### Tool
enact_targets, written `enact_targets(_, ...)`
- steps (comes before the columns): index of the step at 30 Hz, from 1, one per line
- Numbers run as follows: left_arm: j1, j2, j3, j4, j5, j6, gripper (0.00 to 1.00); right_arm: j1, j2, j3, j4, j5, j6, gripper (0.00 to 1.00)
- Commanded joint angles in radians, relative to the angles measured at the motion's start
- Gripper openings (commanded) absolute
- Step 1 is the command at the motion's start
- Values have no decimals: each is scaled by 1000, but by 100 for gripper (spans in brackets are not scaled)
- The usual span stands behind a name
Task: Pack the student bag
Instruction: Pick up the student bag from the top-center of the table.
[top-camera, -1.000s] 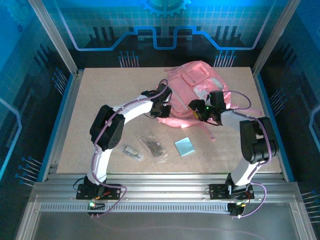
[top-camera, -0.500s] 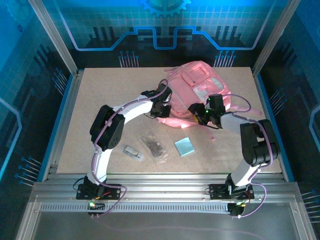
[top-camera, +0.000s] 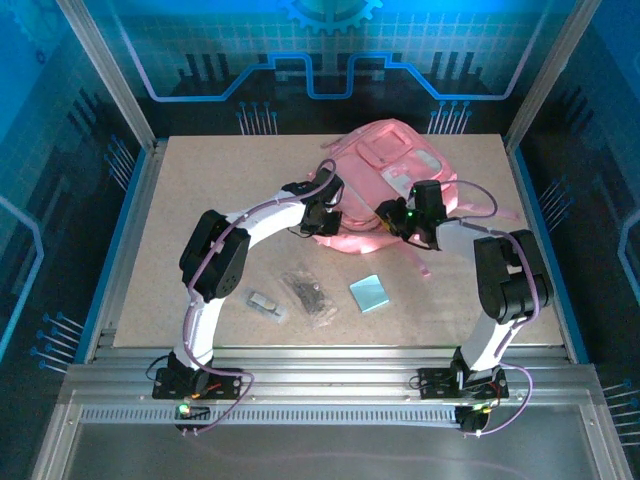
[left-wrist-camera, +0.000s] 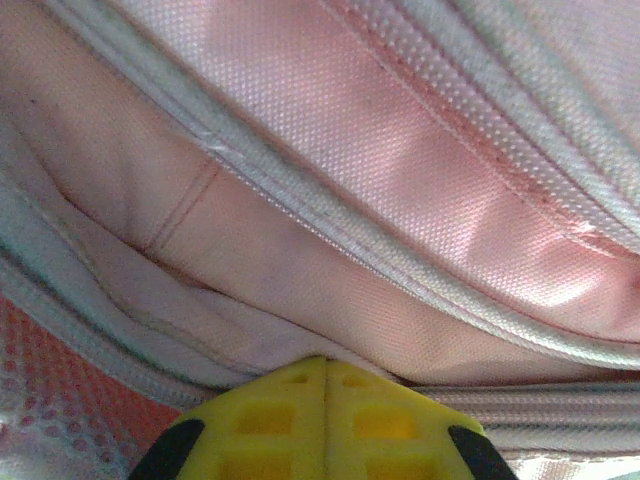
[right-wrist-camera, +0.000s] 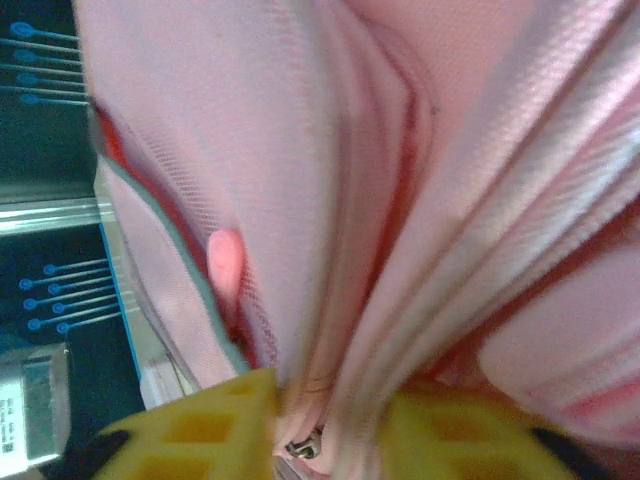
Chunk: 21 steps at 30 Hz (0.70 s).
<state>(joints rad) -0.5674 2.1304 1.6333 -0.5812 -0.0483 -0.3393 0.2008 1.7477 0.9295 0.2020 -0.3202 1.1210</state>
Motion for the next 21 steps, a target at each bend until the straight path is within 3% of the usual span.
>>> enact_targets(1, -9, 10, -37, -69, -4, 24, 5, 34, 0, 45, 199, -39, 33, 14)
enact_targets(3, -8, 13, -29, -78, -27, 37, 4, 34, -4, 33, 252, -44, 60, 0)
enact_targets(7, -3, 14, -14, -84, -99, 71, 6, 29, -66, 74, 181, -28, 19, 0)
enact_targets(12, 21, -1, 28, -99, -127, 86, 35, 33, -108, 145, 74, -8, -28, 0)
enact_targets(15, 21, -50, 55, -101, -59, 77, 44, 33, -88, 147, 79, -11, -8, 0)
enact_targets(21, 15, -174, 28, 12, 197, 20, 47, 34, -50, 160, 92, -15, 14, 0)
